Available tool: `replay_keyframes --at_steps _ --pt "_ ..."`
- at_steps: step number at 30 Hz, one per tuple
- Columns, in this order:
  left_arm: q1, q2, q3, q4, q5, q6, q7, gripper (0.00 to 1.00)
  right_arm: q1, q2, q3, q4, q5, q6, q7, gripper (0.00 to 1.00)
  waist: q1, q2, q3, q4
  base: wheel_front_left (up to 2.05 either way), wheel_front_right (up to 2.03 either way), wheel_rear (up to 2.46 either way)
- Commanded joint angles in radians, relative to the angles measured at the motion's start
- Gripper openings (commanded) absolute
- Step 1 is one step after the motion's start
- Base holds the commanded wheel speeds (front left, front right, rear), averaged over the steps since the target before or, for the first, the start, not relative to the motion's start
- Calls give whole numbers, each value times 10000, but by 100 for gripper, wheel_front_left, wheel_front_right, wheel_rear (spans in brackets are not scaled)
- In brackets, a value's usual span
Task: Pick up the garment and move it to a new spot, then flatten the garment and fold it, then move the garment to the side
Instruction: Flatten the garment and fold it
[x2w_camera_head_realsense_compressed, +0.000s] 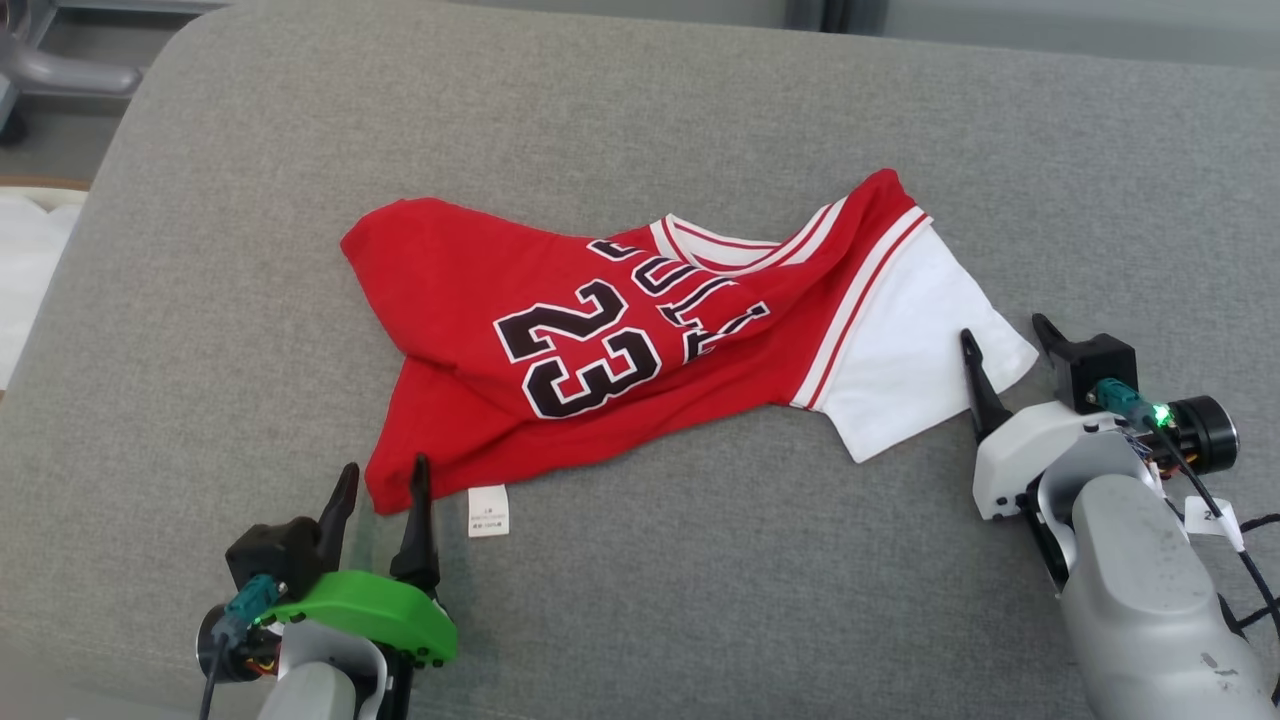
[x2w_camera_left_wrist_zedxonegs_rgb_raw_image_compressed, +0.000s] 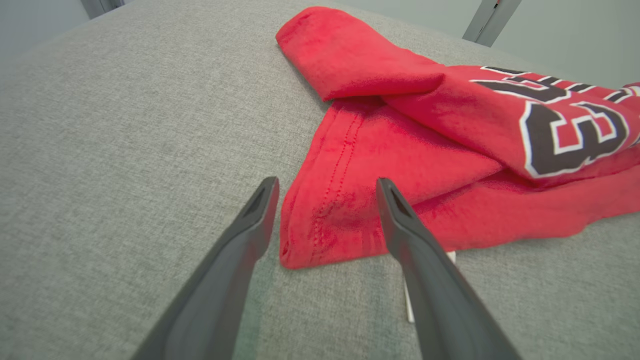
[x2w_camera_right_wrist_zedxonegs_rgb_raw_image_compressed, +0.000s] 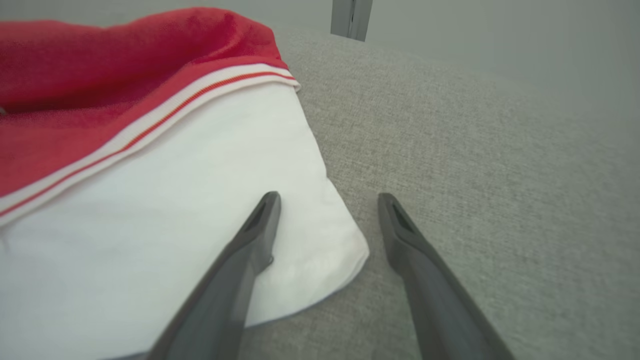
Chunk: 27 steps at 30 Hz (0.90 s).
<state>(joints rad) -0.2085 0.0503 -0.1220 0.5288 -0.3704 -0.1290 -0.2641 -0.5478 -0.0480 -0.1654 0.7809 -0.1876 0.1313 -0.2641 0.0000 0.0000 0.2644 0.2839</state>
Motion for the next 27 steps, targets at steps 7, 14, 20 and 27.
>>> replay_keyframes --at_steps 7,14,20,27 --pt "-340 21 -209 -112 -58 -23 0 100 -711 -83 -601 1025 -726 -14 28 0 0 0 345 -67 0 0 0" --pt "-227 20 -222 -181 141 -23 0 100 -322 -68 -2339 44 -1370 -16 2 0 0 0 184 -503 0 0 0" --pt "68 24 -260 -144 317 -23 0 100 476 -57 -3324 -648 -1126 -16 1 0 0 0 -127 -1050 0 0 0" --pt "380 26 -128 -127 573 -23 0 100 1729 -53 -3185 -951 -326 -16 1 0 0 0 -701 -1738 0 0 0"
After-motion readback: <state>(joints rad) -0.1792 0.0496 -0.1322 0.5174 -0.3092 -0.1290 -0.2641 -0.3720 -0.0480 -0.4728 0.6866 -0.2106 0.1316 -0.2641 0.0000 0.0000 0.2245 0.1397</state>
